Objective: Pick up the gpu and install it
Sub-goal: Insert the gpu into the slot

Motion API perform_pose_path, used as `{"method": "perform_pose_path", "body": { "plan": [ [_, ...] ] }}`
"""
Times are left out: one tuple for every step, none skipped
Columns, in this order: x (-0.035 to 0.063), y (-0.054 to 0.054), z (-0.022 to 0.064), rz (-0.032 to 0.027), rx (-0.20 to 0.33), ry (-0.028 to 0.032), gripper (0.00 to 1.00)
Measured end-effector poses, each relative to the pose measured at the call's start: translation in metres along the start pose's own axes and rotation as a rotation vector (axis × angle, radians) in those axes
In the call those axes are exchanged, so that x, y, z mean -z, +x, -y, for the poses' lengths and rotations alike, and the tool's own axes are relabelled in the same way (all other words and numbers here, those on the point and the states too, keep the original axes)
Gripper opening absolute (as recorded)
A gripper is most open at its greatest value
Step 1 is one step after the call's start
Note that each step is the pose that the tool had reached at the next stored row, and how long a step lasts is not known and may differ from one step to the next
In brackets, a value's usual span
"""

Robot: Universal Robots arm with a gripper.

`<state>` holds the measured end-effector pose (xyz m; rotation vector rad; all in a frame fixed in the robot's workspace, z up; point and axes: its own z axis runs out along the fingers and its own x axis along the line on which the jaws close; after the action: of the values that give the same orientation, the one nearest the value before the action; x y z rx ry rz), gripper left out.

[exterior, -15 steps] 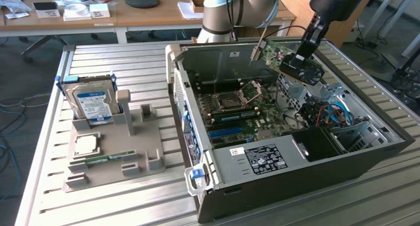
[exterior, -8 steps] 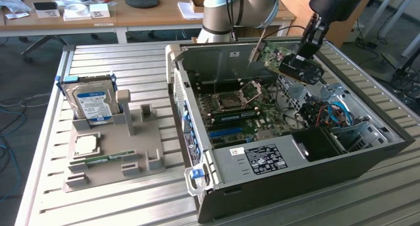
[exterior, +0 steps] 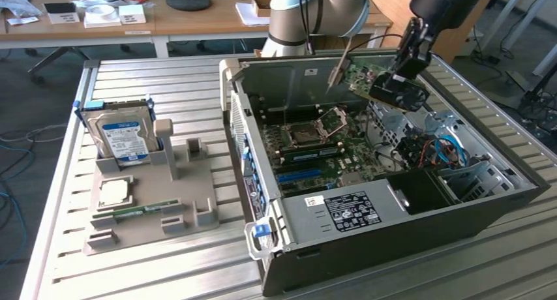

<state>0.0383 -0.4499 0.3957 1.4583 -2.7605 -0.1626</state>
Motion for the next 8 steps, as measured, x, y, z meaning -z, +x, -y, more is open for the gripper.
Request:
{"method": "perform_pose_path", "body": {
  "plan": [
    [-0.0001,0.0,0.0,-0.0017,0.017,-0.0005,0.27],
    [-0.0002,0.0,0.0,-0.0036,0.034,-0.0012,0.27],
    [-0.0004,0.0001,0.0,-0.0053,0.052,-0.0018,0.27],
    [-0.0005,0.0001,0.0,-0.0072,0.07,-0.0024,0.27],
    [-0.0006,0.0001,0.0,-0.0091,0.09,-0.0031,0.27],
    [-0.0008,0.0001,0.0,-0.0107,0.106,-0.0037,0.27],
    [-0.0009,0.0,0.0,-0.0123,0.121,-0.0042,0.27],
    [-0.0011,0.0,0.0,-0.0138,0.137,-0.0047,0.27]
  ]
}}
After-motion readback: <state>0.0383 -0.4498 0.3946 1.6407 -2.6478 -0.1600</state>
